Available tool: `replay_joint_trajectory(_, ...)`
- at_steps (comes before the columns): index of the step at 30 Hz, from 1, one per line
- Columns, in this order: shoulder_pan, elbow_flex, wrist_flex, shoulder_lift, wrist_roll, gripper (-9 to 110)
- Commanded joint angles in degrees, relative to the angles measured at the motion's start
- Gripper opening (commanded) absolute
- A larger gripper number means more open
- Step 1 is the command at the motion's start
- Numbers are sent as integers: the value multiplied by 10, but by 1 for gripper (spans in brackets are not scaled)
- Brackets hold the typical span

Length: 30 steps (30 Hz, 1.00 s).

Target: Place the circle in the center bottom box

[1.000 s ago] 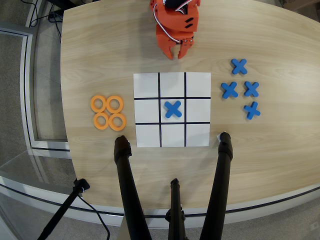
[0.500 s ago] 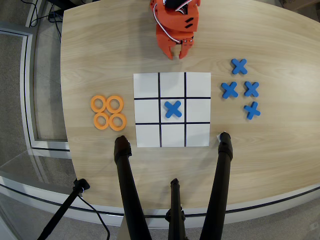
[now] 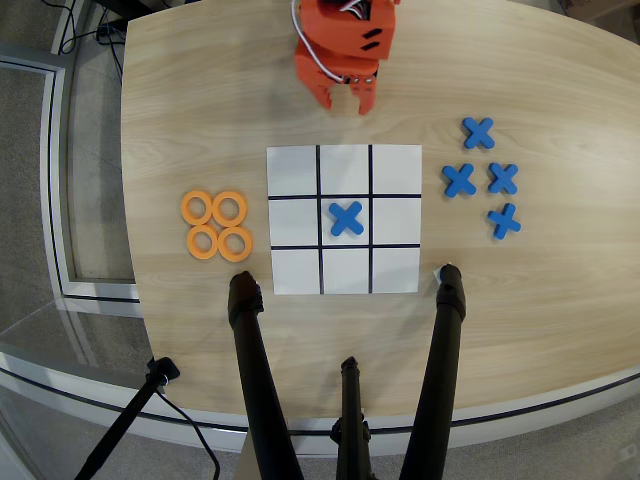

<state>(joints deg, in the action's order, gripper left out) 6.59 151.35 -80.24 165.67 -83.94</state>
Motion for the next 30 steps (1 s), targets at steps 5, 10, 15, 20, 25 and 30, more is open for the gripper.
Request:
replay_joint_trajectory(5,86,-151,100,-181,6,16)
replay_joint_trajectory(10,145,-196,232,-311,6,21)
replay_joint_trajectory(15,193,-279,270,-428,1,22)
replay_joint_trajectory(20,215,-329,309,-516,-1,22)
replay_joint_trajectory(25,227,-344,359,-583,-1,22)
replay_joint_trajectory(30,233,-345,400,-628,0,22)
